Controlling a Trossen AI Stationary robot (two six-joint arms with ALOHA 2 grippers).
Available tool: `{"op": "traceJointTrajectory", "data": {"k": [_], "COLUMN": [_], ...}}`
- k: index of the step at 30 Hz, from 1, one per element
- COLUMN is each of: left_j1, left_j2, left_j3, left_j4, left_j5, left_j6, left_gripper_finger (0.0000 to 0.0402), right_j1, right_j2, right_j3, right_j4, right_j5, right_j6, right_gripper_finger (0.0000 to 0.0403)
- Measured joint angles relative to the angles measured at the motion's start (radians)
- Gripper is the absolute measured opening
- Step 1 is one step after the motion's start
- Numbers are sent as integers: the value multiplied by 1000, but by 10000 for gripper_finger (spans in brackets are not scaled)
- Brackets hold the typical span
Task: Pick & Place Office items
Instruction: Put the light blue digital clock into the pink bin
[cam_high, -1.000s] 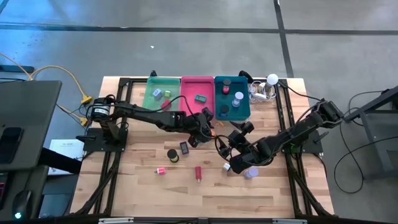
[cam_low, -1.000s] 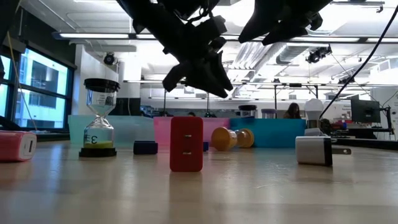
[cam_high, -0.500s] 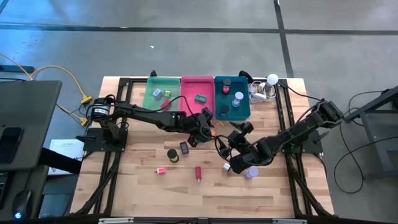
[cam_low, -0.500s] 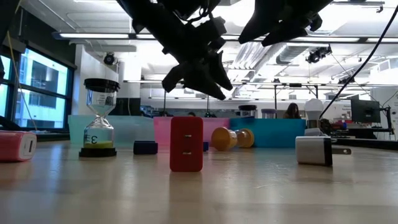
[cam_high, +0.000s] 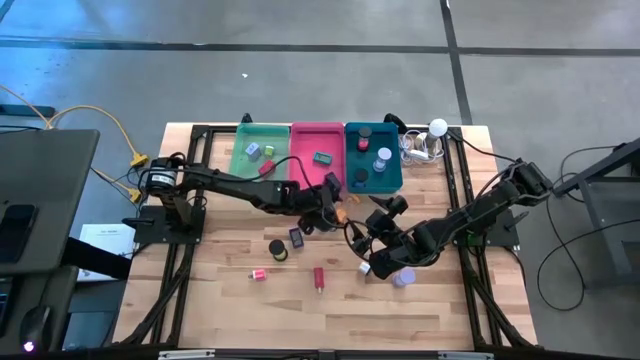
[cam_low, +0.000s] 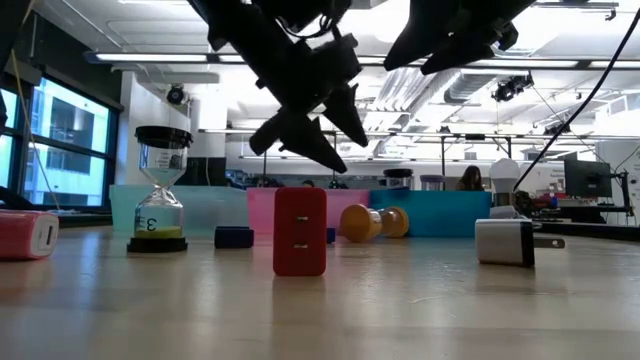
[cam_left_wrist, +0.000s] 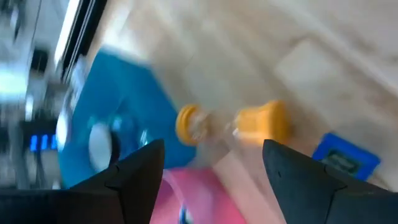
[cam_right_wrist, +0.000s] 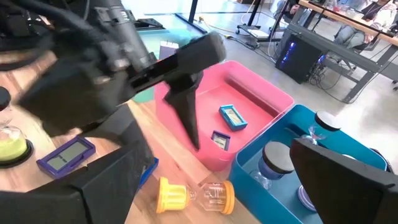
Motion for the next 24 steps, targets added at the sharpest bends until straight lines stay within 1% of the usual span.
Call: {"op": "traceJointTrajectory", "data": {"k": [2, 3, 6, 8, 10, 13, 14, 15, 16, 18, 19, 21, 24], "left_j1": [3, 9, 23, 30, 37, 59, 69, 79, 87, 100, 104, 108, 108], "left_j2": [0, 0, 0, 0, -1, 0, 0, 0, -1, -1, -1, -1, 10], "left_j3": [0, 0, 0, 0, 0, 22, 35, 46, 56, 73, 84, 120, 172], "left_j4": [-1, -1, -20, -41, -93, -251, -284, -293, -291, -297, -309, -363, -486], "left_j5": [-65, -81, -64, -21, 58, 269, 329, 366, 375, 355, 341, 348, 433], "left_j6": [-96, -143, -184, -173, -140, -79, -71, -70, -72, -64, -50, 2, 63], "left_gripper_finger": [264, 264, 264, 264, 264, 264, 264, 264, 264, 264, 264, 264, 264], "right_j1": [0, 0, -1, -1, -1, 5, 6, 6, 6, 6, 6, 6, 6], "right_j2": [0, 0, 0, 0, 0, 0, 0, 0, 0, 0, 0, 0, 0], "right_j3": [0, 0, 0, 0, 0, 0, 0, 0, 0, 0, 0, 0, 0], "right_j4": [-6, -8, -9, -10, -13, -14, -14, -14, -14, -14, -14, -14, -14], "right_j5": [0, 0, 0, 2, 1, 2, 3, 3, 4, 4, 4, 4, 4], "right_j6": [0, 0, -3, -3, -3, -3, -3, -3, -3, -3, -3, -3, -3], "right_gripper_finger": [389, 389, 389, 389, 389, 389, 389, 389, 389, 389, 389, 389, 389]}}
